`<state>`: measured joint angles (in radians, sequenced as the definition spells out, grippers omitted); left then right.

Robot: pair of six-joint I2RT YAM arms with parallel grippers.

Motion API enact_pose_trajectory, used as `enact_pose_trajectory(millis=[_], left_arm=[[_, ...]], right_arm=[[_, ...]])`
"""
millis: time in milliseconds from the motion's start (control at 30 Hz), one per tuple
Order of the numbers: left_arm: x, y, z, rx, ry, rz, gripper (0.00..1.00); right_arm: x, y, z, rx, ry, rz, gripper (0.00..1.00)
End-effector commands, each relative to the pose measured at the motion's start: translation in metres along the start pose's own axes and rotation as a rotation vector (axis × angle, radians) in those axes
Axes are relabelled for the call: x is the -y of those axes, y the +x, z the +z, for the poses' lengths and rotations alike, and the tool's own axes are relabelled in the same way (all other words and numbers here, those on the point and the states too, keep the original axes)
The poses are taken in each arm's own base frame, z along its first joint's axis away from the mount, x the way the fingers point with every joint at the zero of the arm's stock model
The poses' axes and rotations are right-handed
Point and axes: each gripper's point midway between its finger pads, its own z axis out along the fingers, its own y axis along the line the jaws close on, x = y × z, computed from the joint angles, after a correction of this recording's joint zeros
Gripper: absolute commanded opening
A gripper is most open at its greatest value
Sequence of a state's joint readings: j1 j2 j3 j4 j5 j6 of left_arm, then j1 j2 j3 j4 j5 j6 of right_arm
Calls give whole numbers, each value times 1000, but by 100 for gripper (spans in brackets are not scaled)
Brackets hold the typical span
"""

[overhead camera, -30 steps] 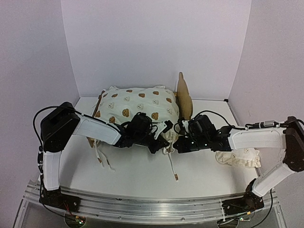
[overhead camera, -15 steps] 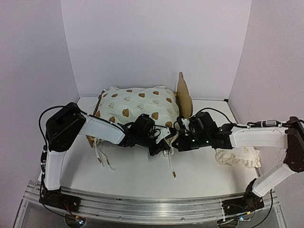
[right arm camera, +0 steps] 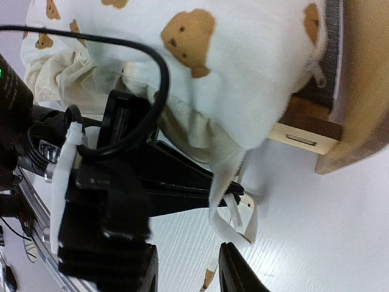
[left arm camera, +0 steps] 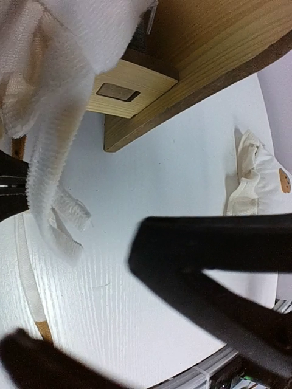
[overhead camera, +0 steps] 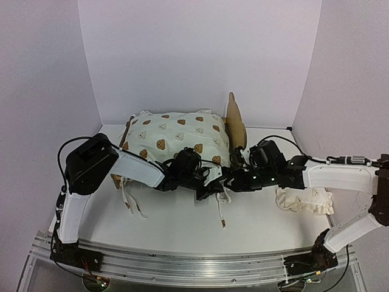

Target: Set up the pet bed

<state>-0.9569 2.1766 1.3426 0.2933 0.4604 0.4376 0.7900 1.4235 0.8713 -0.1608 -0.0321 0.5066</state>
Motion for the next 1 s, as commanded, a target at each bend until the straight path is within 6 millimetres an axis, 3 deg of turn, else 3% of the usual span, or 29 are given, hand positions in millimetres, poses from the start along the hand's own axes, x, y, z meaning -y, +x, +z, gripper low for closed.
enact_pose_trajectory(millis=[0, 167, 333, 500, 667, 967], left_arm=[[0, -19, 3, 80, 4, 41, 0], [0, -20, 5, 86, 1, 43, 0], [0, -18, 5, 79, -1, 41, 0], [-1, -19, 4, 78, -3, 38, 0], [-1, -19, 4, 80, -2, 39, 0], [-5, -25, 4, 98, -19, -4, 0]], right_arm=[[13, -1, -21, -9, -21, 79, 39], [48, 8, -19, -24, 15, 191, 26], [22, 2, -3, -52, -150, 156, 36], [19, -1, 9, -58, -179, 137, 38], [24, 0, 19, -70, -159, 150, 29], [26, 6, 28, -89, -168, 182, 21]])
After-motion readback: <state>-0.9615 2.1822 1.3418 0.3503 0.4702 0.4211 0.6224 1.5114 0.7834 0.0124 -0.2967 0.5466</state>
